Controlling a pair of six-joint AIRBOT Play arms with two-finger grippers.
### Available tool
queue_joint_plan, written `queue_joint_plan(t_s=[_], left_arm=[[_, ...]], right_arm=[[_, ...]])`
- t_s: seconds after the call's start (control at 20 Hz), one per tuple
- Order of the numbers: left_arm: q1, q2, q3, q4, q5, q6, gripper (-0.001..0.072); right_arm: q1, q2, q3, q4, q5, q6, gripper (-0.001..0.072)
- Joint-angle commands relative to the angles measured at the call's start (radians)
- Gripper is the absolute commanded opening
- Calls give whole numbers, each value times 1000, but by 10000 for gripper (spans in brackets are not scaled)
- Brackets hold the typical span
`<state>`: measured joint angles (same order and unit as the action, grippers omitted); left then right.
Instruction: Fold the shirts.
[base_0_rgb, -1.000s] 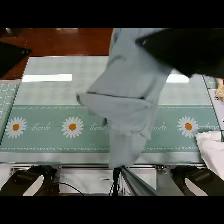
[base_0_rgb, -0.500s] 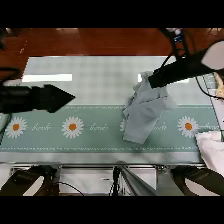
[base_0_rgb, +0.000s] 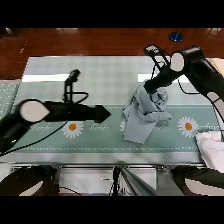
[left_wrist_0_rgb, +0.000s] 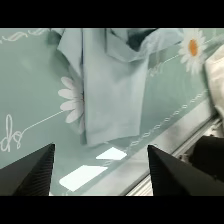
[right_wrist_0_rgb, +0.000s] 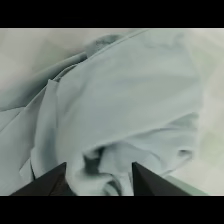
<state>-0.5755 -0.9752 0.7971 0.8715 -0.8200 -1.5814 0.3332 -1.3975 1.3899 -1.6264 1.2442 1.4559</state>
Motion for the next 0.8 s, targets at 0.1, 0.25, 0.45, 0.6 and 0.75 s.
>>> queue_joint_plan(t_s=[0.1, 0.25, 0.45, 0.6, 0.75], left_arm=[[-129, -266, 5, -2, 127, 20, 720], [-151, -379, 63, -8, 103, 59, 720], [-155, -507, 173, -9, 58, 80, 720], [-157, -612, 271, -14, -33, 77, 720], [-175, -713, 395, -28, -113, 77, 720]], right_arm=[[-151, 115, 0, -42, -8, -9, 486], [-326, 172, 0, 38, -9, -9, 486], [-534, 190, 0, 177, -9, -20, 485], [-629, 190, 0, 257, -19, -32, 484], [-663, 190, 0, 285, -39, -37, 484]])
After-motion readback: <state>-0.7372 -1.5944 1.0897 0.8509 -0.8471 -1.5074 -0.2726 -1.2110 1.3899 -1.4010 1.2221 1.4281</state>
